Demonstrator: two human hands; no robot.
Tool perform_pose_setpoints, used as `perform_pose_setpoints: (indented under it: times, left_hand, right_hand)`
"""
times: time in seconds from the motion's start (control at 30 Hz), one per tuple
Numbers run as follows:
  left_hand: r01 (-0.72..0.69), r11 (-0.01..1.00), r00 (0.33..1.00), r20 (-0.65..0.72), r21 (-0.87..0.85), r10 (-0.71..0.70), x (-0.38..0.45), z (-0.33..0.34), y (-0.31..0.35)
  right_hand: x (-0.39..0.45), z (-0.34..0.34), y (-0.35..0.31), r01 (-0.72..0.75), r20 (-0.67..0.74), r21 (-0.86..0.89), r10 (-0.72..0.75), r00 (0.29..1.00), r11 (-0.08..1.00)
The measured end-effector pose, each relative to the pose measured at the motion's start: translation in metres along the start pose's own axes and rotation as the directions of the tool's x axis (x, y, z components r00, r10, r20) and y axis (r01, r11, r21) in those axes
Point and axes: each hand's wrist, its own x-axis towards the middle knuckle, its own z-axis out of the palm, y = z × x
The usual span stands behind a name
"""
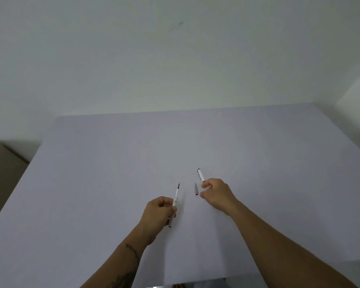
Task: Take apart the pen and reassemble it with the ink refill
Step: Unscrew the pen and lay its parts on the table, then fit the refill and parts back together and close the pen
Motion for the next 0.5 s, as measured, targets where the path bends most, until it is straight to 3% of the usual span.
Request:
perform_pose_setpoints:
  times: [0.3, 0.5]
  left_hand:
    - [0.039, 0.999, 0.997, -0.065, 0.004, -0.038, 0.006, -0.004, -0.002]
    - [0.076, 0.997, 0.993, -0.090, -0.022, -0.077, 0.009, -0.012, -0.003]
  right_hand:
    - [0.033, 0.038, -0.003, 0.058, -0.111, -0.343, -0.102, 0.989, 0.938]
    - [0.043, 0.057, -0.003, 0.044, -0.135, -0.433, -0.113, 0.984, 0.900]
